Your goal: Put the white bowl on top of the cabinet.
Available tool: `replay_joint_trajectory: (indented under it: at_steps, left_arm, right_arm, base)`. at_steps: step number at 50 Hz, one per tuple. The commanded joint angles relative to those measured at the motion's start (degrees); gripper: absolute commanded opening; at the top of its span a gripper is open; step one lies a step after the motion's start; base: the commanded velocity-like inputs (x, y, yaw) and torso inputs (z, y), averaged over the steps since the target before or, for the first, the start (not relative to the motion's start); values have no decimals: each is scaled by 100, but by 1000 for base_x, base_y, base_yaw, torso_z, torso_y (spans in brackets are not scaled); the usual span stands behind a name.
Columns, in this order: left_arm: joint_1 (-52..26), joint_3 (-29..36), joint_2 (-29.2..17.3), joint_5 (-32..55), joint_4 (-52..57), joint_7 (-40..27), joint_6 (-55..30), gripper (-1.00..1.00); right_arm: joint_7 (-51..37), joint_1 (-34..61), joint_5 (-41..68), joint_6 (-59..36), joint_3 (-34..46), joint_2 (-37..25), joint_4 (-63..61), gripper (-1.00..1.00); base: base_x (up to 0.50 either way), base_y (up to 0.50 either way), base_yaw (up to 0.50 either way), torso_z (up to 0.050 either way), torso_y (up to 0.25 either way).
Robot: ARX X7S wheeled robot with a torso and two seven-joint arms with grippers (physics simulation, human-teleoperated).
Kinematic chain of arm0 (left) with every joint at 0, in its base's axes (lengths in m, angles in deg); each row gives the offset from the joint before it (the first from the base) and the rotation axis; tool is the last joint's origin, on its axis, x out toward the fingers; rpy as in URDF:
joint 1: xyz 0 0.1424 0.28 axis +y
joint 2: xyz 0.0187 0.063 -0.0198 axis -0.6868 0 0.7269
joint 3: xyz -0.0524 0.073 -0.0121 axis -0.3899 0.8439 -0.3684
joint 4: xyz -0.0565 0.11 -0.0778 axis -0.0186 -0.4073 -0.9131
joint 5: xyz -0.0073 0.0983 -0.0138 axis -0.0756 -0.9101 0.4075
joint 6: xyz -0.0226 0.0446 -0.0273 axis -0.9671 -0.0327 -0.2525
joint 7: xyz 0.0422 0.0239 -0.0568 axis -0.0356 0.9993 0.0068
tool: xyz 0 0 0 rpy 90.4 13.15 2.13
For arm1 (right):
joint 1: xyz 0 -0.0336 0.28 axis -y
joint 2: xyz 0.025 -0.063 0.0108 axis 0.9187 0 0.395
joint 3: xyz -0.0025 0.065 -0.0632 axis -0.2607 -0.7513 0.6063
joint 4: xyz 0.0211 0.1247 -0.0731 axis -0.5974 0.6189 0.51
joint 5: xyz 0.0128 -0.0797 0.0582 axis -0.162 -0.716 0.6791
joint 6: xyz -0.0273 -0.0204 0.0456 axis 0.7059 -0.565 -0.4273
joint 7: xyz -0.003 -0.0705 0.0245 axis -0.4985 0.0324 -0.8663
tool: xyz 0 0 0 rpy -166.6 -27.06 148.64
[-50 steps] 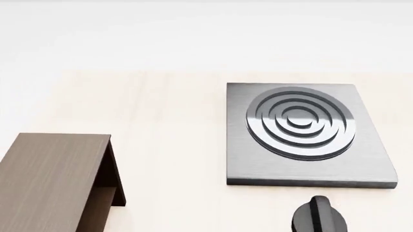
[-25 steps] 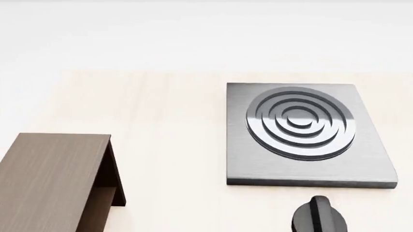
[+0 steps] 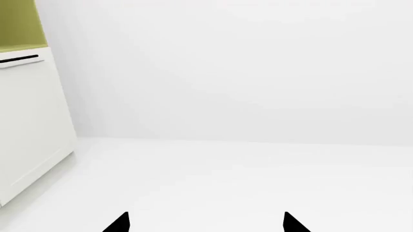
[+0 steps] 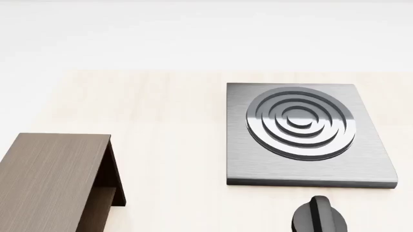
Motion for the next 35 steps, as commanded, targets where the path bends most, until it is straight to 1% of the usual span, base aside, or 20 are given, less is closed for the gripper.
replay_joint_trajectory:
  at_steps: [1, 8, 12, 19, 27, 30, 32, 35]
  left_arm:
    - [0, 0, 0, -3, 12, 0, -13, 100]
    - [-1, -1, 5, -7, 0, -1, -7, 100]
    - [-5, 4, 3, -13, -6, 0, -7, 100]
    - [3, 4, 7, -15, -9, 0, 5, 100]
    - [3, 10, 7, -22, -11, -5, 5, 100]
    - [1, 16, 6, -27, -11, -5, 1, 100]
    - [-13, 28, 2, -35, -11, -6, -15, 100]
    - [-26, 34, -3, -40, -15, -1, -29, 100]
  right_arm:
    - [3, 117, -327, -33, 424, 5, 236, 100]
    - [47, 5, -479, 44, 414, -34, 329, 100]
    - [412, -280, -911, 295, 491, -4, 309, 100]
    - [694, -454, -1399, 563, 694, -25, 442, 100]
    - [655, -531, -1291, 630, 554, -117, 488, 100]
    - [777, -607, -1529, 740, 709, -97, 507, 100]
    - [965, -724, -1863, 888, 1012, -17, 563, 100]
    - [1020, -738, -2025, 969, 1193, 5, 627, 100]
  base:
    - [0, 0, 0, 0, 0]
    - [0, 0, 0, 0, 0]
    - [0, 0, 0, 0, 0]
    - [0, 0, 0, 0, 0]
    - [0, 0, 0, 0, 0]
    - [0, 0, 0, 0, 0]
    - [0, 0, 0, 0, 0]
    - [0, 0, 0, 0, 0]
